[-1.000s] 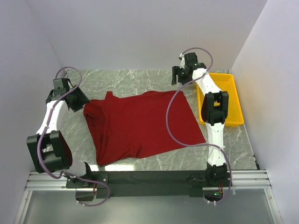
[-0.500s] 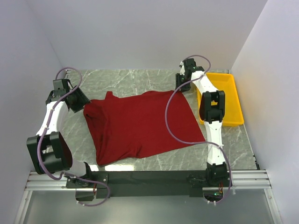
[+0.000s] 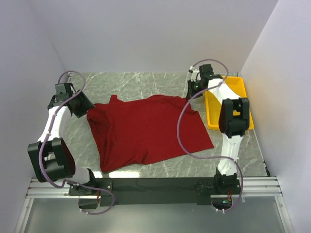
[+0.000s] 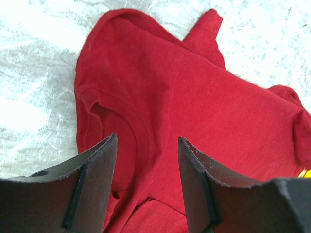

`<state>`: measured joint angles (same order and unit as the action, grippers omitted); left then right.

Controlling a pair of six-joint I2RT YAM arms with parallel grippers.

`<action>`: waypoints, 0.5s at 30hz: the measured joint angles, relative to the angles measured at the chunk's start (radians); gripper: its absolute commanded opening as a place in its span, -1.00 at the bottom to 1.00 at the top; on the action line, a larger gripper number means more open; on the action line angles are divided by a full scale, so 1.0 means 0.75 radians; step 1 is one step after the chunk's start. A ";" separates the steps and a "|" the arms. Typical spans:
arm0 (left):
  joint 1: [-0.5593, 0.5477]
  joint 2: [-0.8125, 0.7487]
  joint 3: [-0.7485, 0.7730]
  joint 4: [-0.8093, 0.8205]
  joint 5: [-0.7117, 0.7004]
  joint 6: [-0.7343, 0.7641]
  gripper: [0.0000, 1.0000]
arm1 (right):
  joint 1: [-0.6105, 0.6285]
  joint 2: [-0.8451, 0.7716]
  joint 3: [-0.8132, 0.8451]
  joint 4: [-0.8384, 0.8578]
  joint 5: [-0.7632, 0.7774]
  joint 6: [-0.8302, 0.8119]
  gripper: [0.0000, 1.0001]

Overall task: Fold and stack the t-shirts
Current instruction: Flatten the tshirt out

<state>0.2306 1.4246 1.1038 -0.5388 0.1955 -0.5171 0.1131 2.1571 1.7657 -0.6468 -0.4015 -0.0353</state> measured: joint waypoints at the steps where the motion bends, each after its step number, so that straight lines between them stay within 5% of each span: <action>1: 0.000 -0.003 -0.006 0.001 0.002 0.000 0.16 | 0.000 -0.077 -0.055 0.017 -0.030 -0.035 -1.00; 7: 0.000 -0.014 -0.031 0.004 0.018 -0.001 0.16 | 0.017 -0.475 -0.332 0.121 -0.185 -0.262 -1.00; 15: 0.000 -0.021 -0.038 0.006 0.037 0.000 0.16 | 0.229 -0.581 -0.729 0.051 -0.178 -0.605 -0.97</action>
<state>0.2306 1.4086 1.0752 -0.5343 0.2234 -0.5171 0.2848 1.7214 1.2190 -0.6086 -0.5346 -0.4892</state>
